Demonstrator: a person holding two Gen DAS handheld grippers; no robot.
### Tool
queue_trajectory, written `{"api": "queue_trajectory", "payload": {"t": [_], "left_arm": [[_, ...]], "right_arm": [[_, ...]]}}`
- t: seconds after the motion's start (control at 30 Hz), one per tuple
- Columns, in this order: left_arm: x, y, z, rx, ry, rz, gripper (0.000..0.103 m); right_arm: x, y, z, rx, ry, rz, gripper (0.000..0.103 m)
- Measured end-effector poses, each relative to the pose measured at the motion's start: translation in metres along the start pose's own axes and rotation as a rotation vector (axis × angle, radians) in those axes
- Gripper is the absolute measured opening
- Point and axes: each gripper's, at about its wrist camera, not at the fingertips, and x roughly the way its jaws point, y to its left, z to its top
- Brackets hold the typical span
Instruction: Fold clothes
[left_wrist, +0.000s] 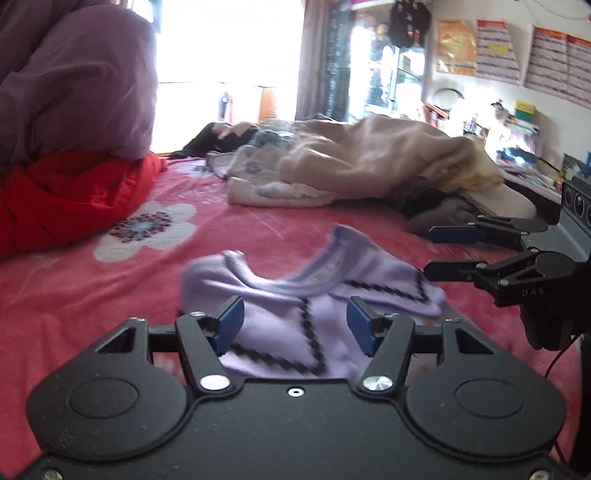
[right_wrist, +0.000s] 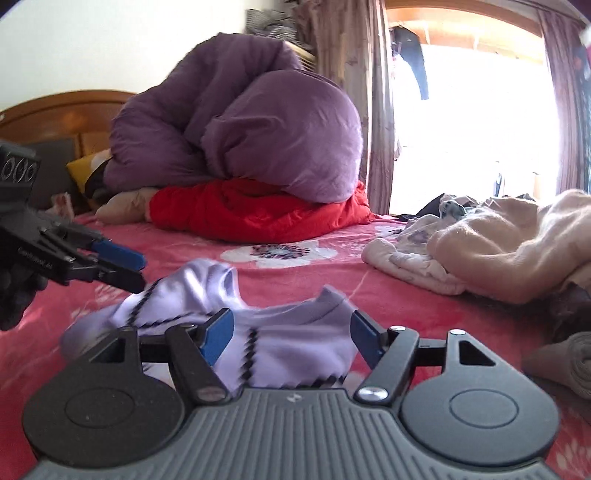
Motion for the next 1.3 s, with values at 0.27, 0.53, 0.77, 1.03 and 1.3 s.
{"api": "queue_trajectory", "payload": {"t": [0.27,0.53,0.77,1.03,1.3], "left_arm": [[0.029,-0.035,-0.04,0.063,0.134,0.015,0.061],[0.032,-0.034,-0.049,0.05,0.119,0.019,0.064],[-0.02,0.006,-0.028,-0.333,-0.067,0.078,0.072],[0.003,0.056,-0.06,-0.801,-0.005,0.009,0.074],[0.019,0.052,-0.063,-0.867,0.034,0.018,0.074]], "right_arm": [[0.009,0.028,-0.029,0.023,0.153,0.07,0.068],[0.017,0.034,-0.046,0.06,0.177,0.073,0.074],[-0.019,0.014,-0.032,0.312,0.064,-0.035,0.091],[0.015,-0.022,-0.047,0.68,0.124,0.012,0.092],[0.05,-0.028,-0.067,0.865,0.172,0.057,0.096]]}}
